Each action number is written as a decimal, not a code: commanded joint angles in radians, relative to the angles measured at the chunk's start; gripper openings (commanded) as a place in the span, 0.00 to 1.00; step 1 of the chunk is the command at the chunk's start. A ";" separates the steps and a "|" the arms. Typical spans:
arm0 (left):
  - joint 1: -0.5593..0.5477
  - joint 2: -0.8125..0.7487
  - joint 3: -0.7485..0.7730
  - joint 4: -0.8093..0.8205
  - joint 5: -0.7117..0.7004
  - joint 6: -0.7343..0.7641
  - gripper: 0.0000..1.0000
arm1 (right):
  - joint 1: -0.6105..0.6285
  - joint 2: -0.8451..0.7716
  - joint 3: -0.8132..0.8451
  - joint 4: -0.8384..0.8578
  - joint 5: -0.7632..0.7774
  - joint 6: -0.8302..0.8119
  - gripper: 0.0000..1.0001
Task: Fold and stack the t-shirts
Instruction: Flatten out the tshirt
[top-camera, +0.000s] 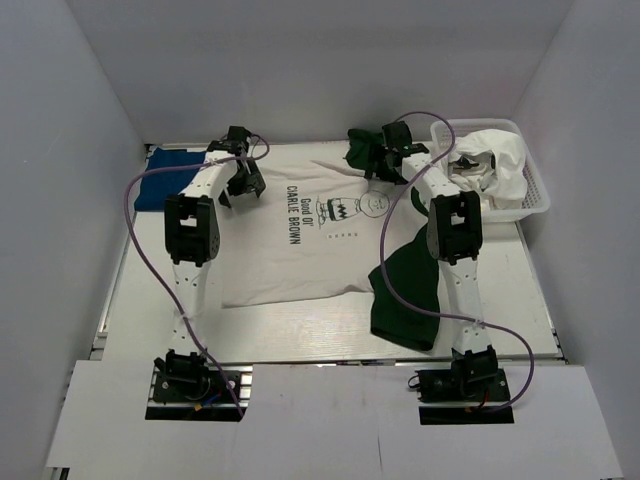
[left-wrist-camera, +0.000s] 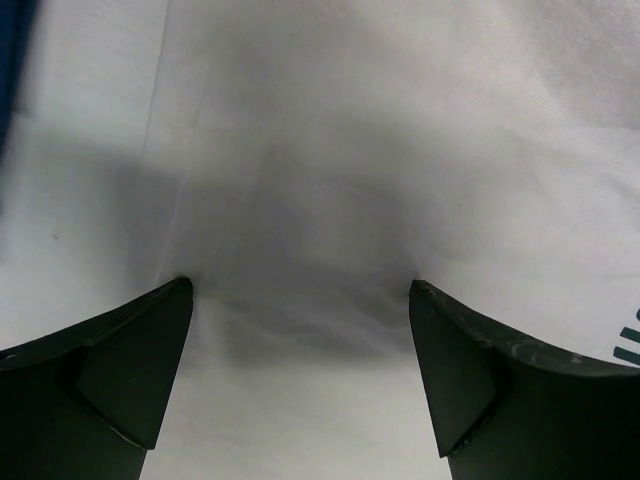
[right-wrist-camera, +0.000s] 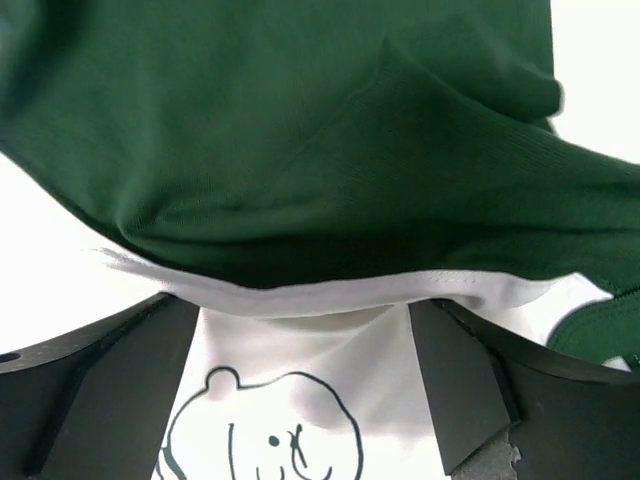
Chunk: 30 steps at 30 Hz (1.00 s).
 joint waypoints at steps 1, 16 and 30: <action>0.054 0.025 0.020 -0.002 0.017 0.007 0.99 | -0.013 0.070 0.050 0.123 -0.112 -0.032 0.90; 0.073 0.032 0.190 0.131 0.231 0.131 0.99 | -0.018 -0.048 0.052 0.165 -0.107 -0.103 0.90; 0.051 -0.668 -0.574 -0.030 0.098 -0.152 0.99 | 0.070 -0.742 -0.719 0.099 -0.204 -0.005 0.90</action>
